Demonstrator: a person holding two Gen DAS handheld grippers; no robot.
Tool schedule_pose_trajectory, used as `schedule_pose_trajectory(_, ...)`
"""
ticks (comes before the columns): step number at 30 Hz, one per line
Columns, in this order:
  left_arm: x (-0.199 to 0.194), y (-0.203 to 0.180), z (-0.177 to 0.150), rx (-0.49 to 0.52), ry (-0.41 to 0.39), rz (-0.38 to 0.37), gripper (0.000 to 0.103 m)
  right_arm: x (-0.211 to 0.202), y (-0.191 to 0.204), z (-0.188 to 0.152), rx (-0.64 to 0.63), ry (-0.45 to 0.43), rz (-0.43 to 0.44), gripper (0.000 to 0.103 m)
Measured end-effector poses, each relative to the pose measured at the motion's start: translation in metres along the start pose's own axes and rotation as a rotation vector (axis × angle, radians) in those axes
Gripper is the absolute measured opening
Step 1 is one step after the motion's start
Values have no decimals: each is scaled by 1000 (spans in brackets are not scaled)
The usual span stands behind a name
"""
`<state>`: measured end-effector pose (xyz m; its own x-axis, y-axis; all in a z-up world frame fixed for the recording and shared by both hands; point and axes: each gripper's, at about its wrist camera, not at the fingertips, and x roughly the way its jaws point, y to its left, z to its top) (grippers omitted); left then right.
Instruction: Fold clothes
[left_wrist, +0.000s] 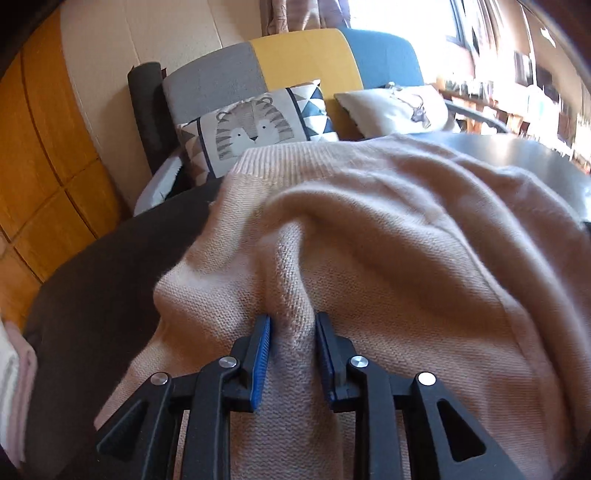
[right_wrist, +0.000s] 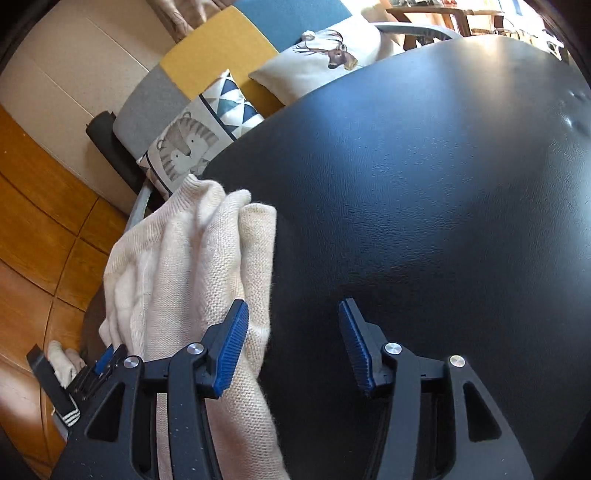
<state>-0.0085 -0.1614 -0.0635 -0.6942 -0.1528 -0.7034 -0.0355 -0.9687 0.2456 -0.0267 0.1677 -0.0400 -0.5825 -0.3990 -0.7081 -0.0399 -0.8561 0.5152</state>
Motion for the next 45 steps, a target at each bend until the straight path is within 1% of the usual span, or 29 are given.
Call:
schedule_pose_trajectory(3, 11, 7, 4, 10, -1, 16, 25, 15, 17, -2, -25, 14, 57, 54)
schedule_pose_trajectory(4, 14, 9, 5, 13, -1, 22, 26, 22, 24, -2, -25, 22, 79, 48)
schedule_pose_trajectory(5, 17, 12, 6, 9, -1, 16, 26, 29, 32, -2, -25, 29, 100, 28)
schedule_pose_trajectory(6, 19, 15, 5, -4, -2, 0, 26, 35, 43, -3, -46, 25, 111, 17)
schedule_pose_trajectory(7, 19, 18, 4, -18, -6, -14, 26, 40, 55, -4, -72, 19, 121, 14)
schedule_pose_trajectory(10, 22, 23, 3, -44, -12, -43, 26, 49, 102, -9, -200, -14, 134, 14)
schedule_pose_trajectory(12, 22, 25, 3, -54, -16, -53, 26, 56, 137, -16, -308, -26, 145, 7)
schedule_pose_trajectory(13, 22, 26, 3, -59, -18, -58, 26, 61, 155, -22, -376, -25, 153, 4)
schedule_pose_trajectory(15, 22, 28, 3, -69, -21, -69, 26, 69, 192, -34, -512, -23, 167, 4)
schedule_pose_trajectory(17, 22, 30, 3, -81, -22, -82, 26, 85, 216, -54, -603, 17, 167, 4)
schedule_pose_trajectory(19, 22, 33, 4, -94, -22, -97, 26, 94, 216, -63, -577, 68, 189, 4)
schedule_pose_trajectory(20, 22, 35, 5, -100, -22, -105, 26, 96, 212, -65, -546, 85, 215, 4)
schedule_pose_trajectory(21, 23, 36, 5, -107, -22, -112, 26, 94, 205, -66, -512, 84, 231, 5)
schedule_pose_trajectory(23, 23, 38, 5, -114, -23, -120, 27, 78, 188, -58, -439, 43, 229, 14)
schedule_pose_trajectory(25, 23, 38, 5, -119, -24, -126, 27, 55, 163, -43, -345, -33, 214, 14)
schedule_pose_trajectory(27, 23, 39, 5, -123, -25, -131, 27, 31, 132, -23, -237, -93, 162, 17)
schedule_pose_trajectory(28, 23, 39, 5, -126, -25, -134, 27, 22, 114, -15, -173, -114, 133, 22)
schedule_pose_trajectory(29, 23, 40, 6, -126, -26, -133, 27, 14, 95, -6, -110, -135, 105, 31)
schedule_pose_trajectory(31, 24, 39, 6, -120, -26, -127, 27, 17, 67, 5, -5, -100, 86, 38)
schedule_pose_trajectory(32, 23, 38, 7, -116, -26, -123, 27, 19, 53, 10, 46, -79, 78, 39)
schedule_pose_trajectory(35, 23, 38, 8, -113, -26, -120, 27, 44, 44, 22, 72, 6, 134, 39)
schedule_pose_trajectory(36, 23, 38, 8, -114, -26, -120, 27, 53, 46, 22, 67, 35, 135, 39)
schedule_pose_trajectory(38, 23, 38, 8, -117, -26, -123, 27, 62, 55, 24, 75, 42, 151, 38)
schedule_pose_trajectory(39, 23, 38, 8, -119, -26, -125, 27, 66, 60, 24, 79, 44, 161, 34)
schedule_pose_trajectory(40, 23, 38, 8, -120, -26, -126, 27, 71, 64, 25, 84, 46, 170, 15)
schedule_pose_trajectory(41, 23, 38, 7, -121, -26, -127, 27, 72, 70, 25, 85, 45, 185, 15)
schedule_pose_trajectory(42, 22, 38, 7, -122, -27, -127, 27, 68, 78, 24, 73, 23, 188, 15)
schedule_pose_trajectory(44, 22, 39, 7, -126, -27, -131, 27, 55, 105, 23, -13, -44, 179, 15)
schedule_pose_trajectory(45, 22, 40, 7, -129, -28, -135, 27, 46, 124, 22, -94, -81, 176, 15)
